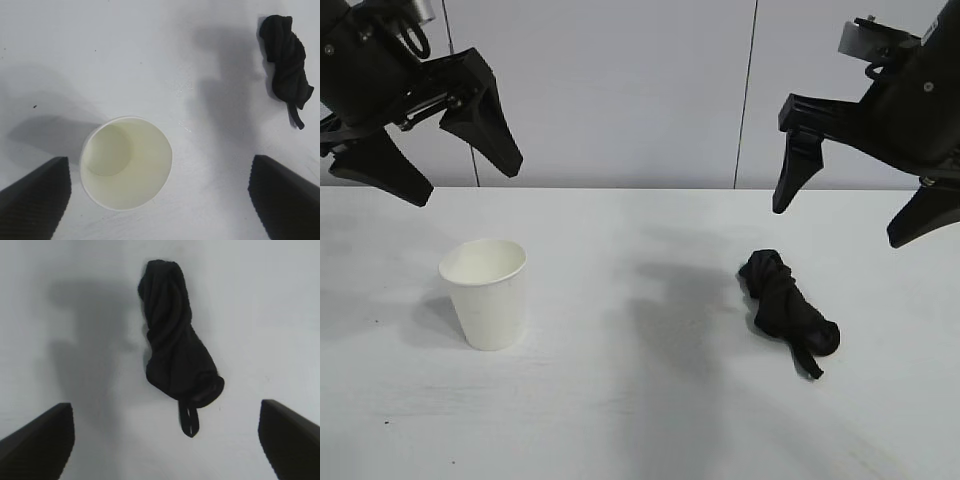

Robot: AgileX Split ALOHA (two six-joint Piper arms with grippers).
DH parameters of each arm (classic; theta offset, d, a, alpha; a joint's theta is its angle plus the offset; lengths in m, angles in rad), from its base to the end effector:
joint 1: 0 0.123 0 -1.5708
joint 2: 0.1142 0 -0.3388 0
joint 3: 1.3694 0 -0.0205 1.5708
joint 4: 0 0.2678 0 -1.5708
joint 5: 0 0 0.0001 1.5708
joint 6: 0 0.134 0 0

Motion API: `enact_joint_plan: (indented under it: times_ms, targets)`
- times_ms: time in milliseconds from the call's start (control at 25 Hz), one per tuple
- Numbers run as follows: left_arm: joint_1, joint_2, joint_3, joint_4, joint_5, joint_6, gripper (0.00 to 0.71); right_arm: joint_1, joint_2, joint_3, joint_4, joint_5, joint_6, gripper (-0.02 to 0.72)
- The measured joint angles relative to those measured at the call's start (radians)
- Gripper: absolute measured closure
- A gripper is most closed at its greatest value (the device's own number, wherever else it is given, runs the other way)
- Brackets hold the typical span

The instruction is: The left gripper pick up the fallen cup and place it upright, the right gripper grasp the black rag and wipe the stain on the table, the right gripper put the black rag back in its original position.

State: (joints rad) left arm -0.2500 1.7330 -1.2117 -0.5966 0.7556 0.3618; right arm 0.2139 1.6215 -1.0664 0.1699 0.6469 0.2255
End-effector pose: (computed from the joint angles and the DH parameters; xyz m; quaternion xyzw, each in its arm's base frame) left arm 0.3752 -0.1491 0.2449 0.1187 0.9467 -0.2279 0.1941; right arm 0.3521 0.0905 0.2354 0.0600 0.9703 0.1126 0.2056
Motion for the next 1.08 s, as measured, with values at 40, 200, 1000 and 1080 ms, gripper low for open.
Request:
enact_joint_plan:
  times_ms: [40, 200, 1000, 1080]
  targets:
    - [0.0, 0.0, 0.0, 0.0, 0.0, 0.0, 0.016, 0.0, 0.0, 0.0, 0.004, -0.006, -0.004, 0.009]
    - [0.0, 0.0, 0.0, -0.001, 0.0, 0.0, 0.016, 0.0, 0.0, 0.0, 0.003, -0.013, -0.018, 0.009]
    - [0.0, 0.0, 0.0, -0.001, 0.0, -0.001, 0.016, 0.0, 0.0, 0.0, 0.027, -0.051, 0.006, 0.009]
    - [0.0, 0.0, 0.0, -0.001, 0.0, -0.001, 0.016, 0.0, 0.0, 0.0, 0.029, -0.059, 0.009, 0.009]
